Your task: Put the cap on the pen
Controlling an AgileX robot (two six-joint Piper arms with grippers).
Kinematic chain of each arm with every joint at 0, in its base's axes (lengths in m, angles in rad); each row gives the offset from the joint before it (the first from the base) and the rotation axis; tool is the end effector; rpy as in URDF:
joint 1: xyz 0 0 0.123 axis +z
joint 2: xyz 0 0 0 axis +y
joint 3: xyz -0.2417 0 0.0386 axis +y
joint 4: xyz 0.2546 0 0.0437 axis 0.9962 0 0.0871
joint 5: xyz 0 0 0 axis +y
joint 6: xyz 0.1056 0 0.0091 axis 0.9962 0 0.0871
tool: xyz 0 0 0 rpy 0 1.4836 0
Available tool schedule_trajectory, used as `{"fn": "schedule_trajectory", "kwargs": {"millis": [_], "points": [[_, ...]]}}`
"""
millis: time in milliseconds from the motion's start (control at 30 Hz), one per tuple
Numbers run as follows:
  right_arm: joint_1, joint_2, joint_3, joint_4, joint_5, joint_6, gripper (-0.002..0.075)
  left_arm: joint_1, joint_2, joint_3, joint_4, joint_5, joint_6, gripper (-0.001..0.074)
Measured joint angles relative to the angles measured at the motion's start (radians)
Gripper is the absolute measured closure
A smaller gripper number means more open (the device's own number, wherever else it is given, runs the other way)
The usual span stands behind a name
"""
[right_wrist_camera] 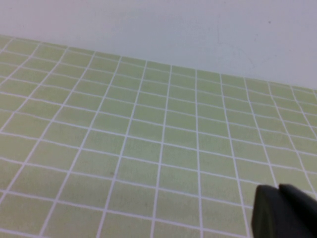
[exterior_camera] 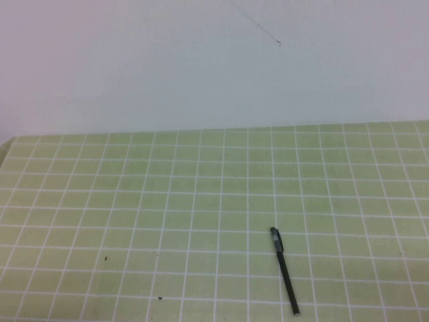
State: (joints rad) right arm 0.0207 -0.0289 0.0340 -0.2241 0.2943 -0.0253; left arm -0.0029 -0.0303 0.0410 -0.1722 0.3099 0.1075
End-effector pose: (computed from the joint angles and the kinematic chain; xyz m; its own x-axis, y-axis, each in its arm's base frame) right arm 0.1157 -0.0045 0.1753 -0.2080 -0.2416 -0.9478 -0.0072 0.9694 -0.2455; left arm 0.1153 -0.0059 0.1711 -0.2298 -0.0559 -0.9716 0.0408 0.9969 -0.0670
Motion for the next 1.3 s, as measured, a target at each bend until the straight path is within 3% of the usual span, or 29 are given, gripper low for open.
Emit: {"fn": "schedule_trajectory", "kwargs": {"millis": [267,1300], "points": [[0.000,0.000,0.000,0.000,0.000,0.000,0.0729,-0.047,0.000,0.000,-0.002,0.000,0.000,0.0735],[0.000,0.000,0.000,0.000,0.000,-0.002,0.0729,-0.051,0.002,0.000,-0.004,0.000,0.000,0.0735]]}}
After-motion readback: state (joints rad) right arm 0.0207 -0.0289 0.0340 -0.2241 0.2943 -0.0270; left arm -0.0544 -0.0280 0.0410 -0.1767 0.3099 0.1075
